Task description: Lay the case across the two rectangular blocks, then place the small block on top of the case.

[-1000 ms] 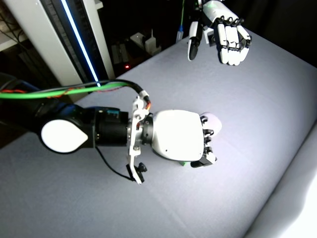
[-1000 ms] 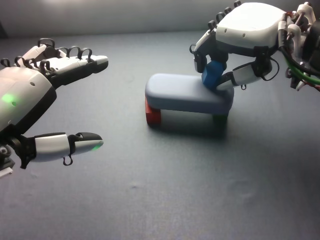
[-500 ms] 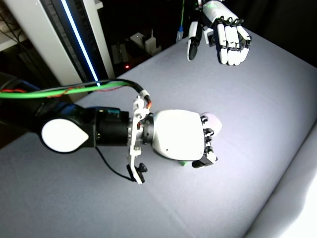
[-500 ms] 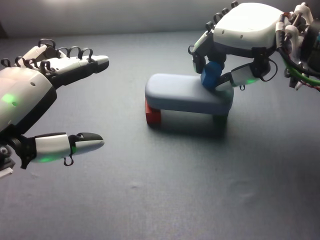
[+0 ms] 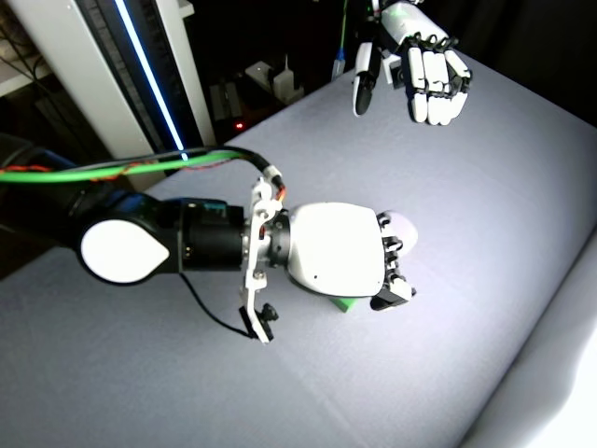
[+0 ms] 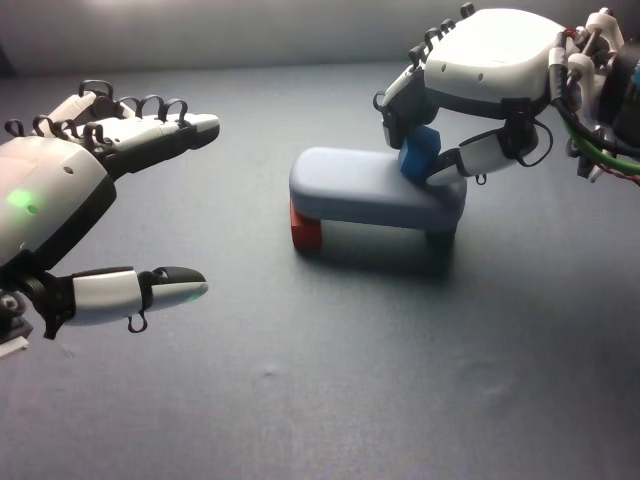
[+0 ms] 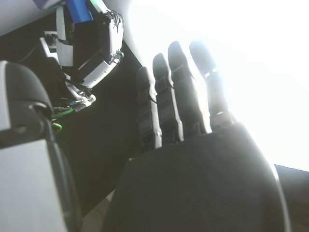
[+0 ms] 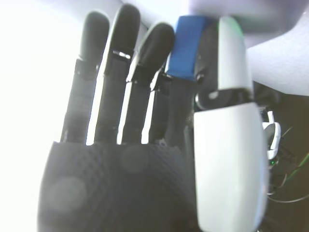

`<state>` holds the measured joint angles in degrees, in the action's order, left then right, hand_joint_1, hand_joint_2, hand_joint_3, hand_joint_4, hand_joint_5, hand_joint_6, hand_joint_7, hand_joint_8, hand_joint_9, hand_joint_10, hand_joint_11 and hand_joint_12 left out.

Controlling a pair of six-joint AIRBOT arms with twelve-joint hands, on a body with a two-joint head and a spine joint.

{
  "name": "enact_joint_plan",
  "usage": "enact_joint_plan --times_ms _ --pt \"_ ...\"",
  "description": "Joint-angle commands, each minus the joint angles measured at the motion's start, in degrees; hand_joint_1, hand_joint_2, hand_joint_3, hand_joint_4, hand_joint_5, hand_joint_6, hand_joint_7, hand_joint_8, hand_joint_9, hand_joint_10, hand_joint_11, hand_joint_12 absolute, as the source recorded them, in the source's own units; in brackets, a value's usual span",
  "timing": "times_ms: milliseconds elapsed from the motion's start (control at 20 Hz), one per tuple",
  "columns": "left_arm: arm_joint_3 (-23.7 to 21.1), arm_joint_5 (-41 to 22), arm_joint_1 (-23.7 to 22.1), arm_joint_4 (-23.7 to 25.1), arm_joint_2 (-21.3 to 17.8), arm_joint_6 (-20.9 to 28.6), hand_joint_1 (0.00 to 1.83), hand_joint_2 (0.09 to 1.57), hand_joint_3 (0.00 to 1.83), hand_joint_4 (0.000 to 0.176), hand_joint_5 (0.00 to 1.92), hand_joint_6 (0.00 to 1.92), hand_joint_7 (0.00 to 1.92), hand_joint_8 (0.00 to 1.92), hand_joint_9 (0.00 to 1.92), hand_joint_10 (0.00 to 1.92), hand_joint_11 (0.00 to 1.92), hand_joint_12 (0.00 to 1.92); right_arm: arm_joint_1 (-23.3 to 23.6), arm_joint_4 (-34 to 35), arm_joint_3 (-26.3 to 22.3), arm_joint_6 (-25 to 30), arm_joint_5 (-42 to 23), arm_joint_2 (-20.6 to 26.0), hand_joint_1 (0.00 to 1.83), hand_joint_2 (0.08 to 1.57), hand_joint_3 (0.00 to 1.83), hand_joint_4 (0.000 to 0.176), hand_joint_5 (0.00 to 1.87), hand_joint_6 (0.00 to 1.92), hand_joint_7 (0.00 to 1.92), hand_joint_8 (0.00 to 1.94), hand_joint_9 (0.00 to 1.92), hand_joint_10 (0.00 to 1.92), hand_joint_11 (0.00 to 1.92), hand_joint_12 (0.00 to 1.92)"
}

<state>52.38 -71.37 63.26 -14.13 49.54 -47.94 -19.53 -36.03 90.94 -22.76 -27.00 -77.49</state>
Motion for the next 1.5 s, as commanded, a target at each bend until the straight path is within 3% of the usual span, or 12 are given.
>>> enact_joint_plan --times_ms 0,100,150,200,250,300,800,850,1150,1250,1350,1450 --pt "0.18 -6.89 -0.72 0.55 0.15 0.2 0.96 0.91 0.0 0.009 0.39 0.0 0.43 0.0 0.43 0.0 0.0 1.08 0.7 1.48 -0.05 -0.05 -4.78 0.1 1.09 1.13 0.0 0.0 0.94 1.05 1.03 0.08 0.95 0.23 0.56 1.2" --pt "0.18 -6.88 -0.72 0.55 0.16 0.2 0.97 0.91 0.0 0.015 0.4 0.0 0.43 0.0 0.44 0.0 0.0 1.09 0.7 1.48 -0.05 -0.05 -4.78 0.1 1.08 1.14 0.0 0.0 0.92 1.08 1.02 0.04 0.95 0.2 0.55 1.24" --pt "0.19 -6.88 -0.72 0.55 0.17 0.2 0.97 0.92 0.0 0.01 0.39 0.0 0.42 0.0 0.43 0.0 0.0 1.06 0.7 1.48 -0.05 -0.05 -4.78 0.1 1.06 1.07 0.0 0.0 0.79 0.54 1.01 0.02 0.93 0.2 0.52 1.25" --pt "0.19 -6.88 -0.72 0.55 0.17 0.2 0.97 0.92 0.0 0.01 0.39 0.0 0.42 0.0 0.43 0.0 0.0 1.06 0.7 1.48 -0.05 -0.05 -4.78 0.1 1.06 1.07 0.0 0.0 0.79 0.54 1.01 0.02 0.93 0.2 0.52 1.25" --pt "0.19 -6.88 -0.72 0.55 0.17 0.2 0.97 0.91 0.0 0.009 0.4 0.0 0.43 0.0 0.44 0.0 0.0 1.08 0.7 1.48 -0.05 -0.05 -4.78 0.1 1.04 1.06 0.0 0.0 0.86 0.13 1.0 0.01 0.92 0.19 0.48 1.25" --pt "0.19 -6.88 -0.72 0.55 0.17 0.2 0.99 0.91 0.0 0.006 0.39 0.0 0.43 0.0 0.43 0.0 0.0 1.08 0.7 1.48 -0.05 -0.05 -4.78 0.1 1.03 1.07 0.0 0.0 0.88 0.07 1.0 0.0 0.92 0.19 0.49 1.27" --pt "0.21 -6.88 -0.73 0.55 0.19 0.23 0.99 0.91 0.0 0.0 0.4 0.0 0.45 0.0 0.45 0.0 0.0 1.11 0.7 1.48 -0.06 -0.05 -4.78 0.1 0.96 1.09 0.0 0.0 0.85 0.0 0.93 0.0 0.89 0.15 0.5 1.23" --pt "0.21 -6.88 -0.73 0.55 0.19 0.23 0.97 0.92 0.0 0.013 0.39 0.0 0.44 0.0 0.44 0.0 0.0 1.09 0.7 1.48 -0.06 -0.05 -4.78 0.1 0.93 1.08 0.0 0.0 0.79 0.0 0.86 0.0 0.83 0.12 0.42 1.2" --pt "0.33 -6.85 -0.78 0.56 0.37 0.43 0.98 0.92 0.0 0.0 0.4 0.0 0.44 0.0 0.44 0.0 0.0 1.1 0.7 1.49 0.07 -0.05 -4.52 0.11 0.85 1.05 0.0 0.0 0.55 0.0 0.58 0.0 0.68 0.05 0.25 1.25" --pt "0.33 -6.86 -0.78 0.56 0.38 0.47 0.97 0.92 0.0 0.0 0.4 0.0 0.43 0.0 0.44 0.0 0.0 1.08 0.7 1.5 0.02 -0.05 -4.53 0.11 0.83 1.04 0.0 0.016 0.52 0.0 0.55 0.0 0.65 0.04 0.21 1.23" --pt "0.32 -6.9 -0.77 0.56 0.38 0.49 0.96 0.92 0.0 0.0 0.4 0.0 0.44 0.0 0.45 0.01 0.01 1.08 0.7 1.5 -0.08 -0.05 -4.53 0.16 0.81 1.04 0.0 0.014 0.5 0.0 0.54 0.0 0.64 0.03 0.2 1.19" --pt "0.33 -6.91 -0.77 0.56 0.4 0.5 0.97 0.91 0.0 0.008 0.4 0.0 0.45 0.0 0.46 0.01 0.02 1.09 0.7 1.5 -0.13 -0.05 -4.53 0.22 0.71 1.0 0.0 0.034 0.35 0.0 0.39 0.0 0.43 0.0 0.1 1.0"
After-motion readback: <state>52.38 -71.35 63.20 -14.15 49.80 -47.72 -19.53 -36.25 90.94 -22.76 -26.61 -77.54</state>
